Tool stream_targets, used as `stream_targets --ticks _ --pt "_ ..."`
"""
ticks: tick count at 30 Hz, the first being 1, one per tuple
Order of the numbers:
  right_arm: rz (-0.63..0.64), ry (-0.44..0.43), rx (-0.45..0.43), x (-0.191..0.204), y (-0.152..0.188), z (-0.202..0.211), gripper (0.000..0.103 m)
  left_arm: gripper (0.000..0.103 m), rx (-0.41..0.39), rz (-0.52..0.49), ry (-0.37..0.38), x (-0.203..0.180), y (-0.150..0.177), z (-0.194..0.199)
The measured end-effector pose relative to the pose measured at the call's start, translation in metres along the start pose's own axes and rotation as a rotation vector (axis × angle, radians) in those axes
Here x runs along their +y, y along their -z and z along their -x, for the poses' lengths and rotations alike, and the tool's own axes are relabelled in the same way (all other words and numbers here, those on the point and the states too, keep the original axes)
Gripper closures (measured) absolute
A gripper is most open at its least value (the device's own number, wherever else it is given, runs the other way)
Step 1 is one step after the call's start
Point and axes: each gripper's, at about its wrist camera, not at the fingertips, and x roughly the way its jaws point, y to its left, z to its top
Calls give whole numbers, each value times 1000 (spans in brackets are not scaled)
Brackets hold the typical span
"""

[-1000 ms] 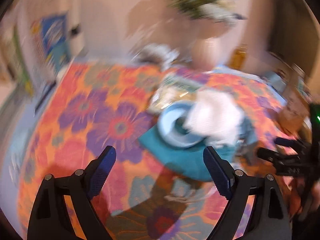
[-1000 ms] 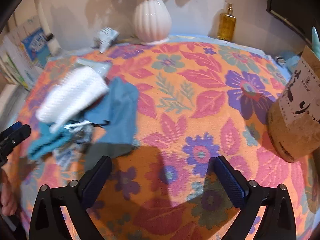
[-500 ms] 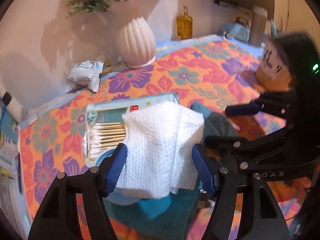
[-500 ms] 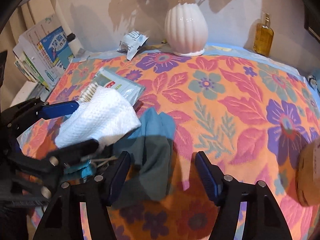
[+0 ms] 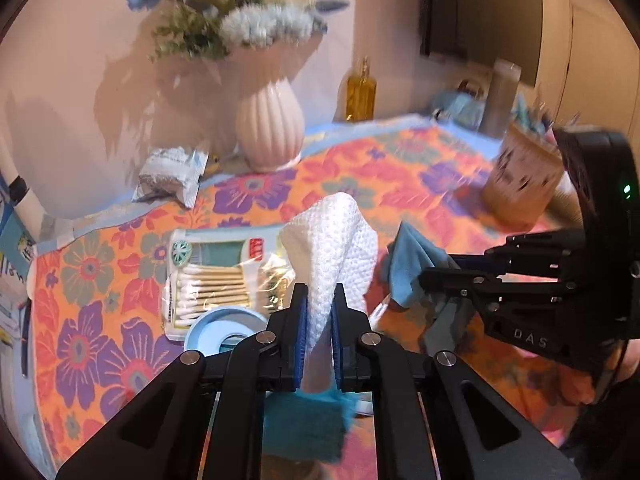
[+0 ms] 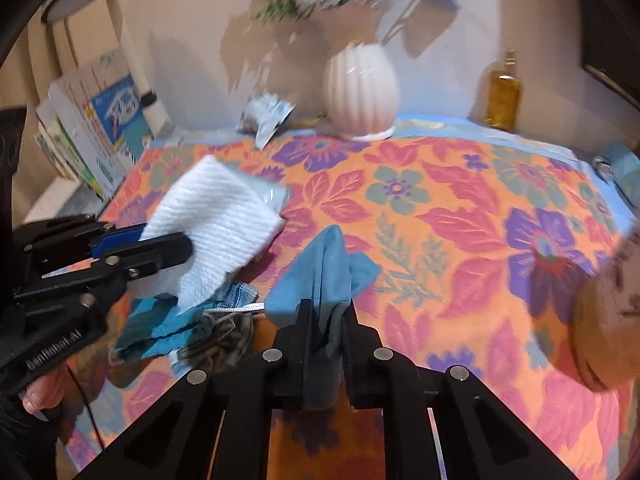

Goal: Organize soft objects
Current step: 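Grasp the white towel with the left tool while the right grasps the blue cloth, then carry the white towel and blue cloth to the glass plate and release both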

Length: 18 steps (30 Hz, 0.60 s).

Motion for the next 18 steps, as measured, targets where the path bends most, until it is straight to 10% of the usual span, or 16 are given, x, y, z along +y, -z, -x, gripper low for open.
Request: stream_targets --ticks 13,15,17,18 --pt "-77 35 -58 -43 37 78 89 95 -101 -46 81 -62 -8 48" --pt "-131 -14 8 -53 41 68 77 95 -106 -49 77 -69 -7 50" --pt "-167 -33 29 -56 42 60 18 95 -111 -35 75 -71 -6 54" --pt "-169 -48 20 -53 41 53 9 95 -112 -29 73 -69 -5 55"
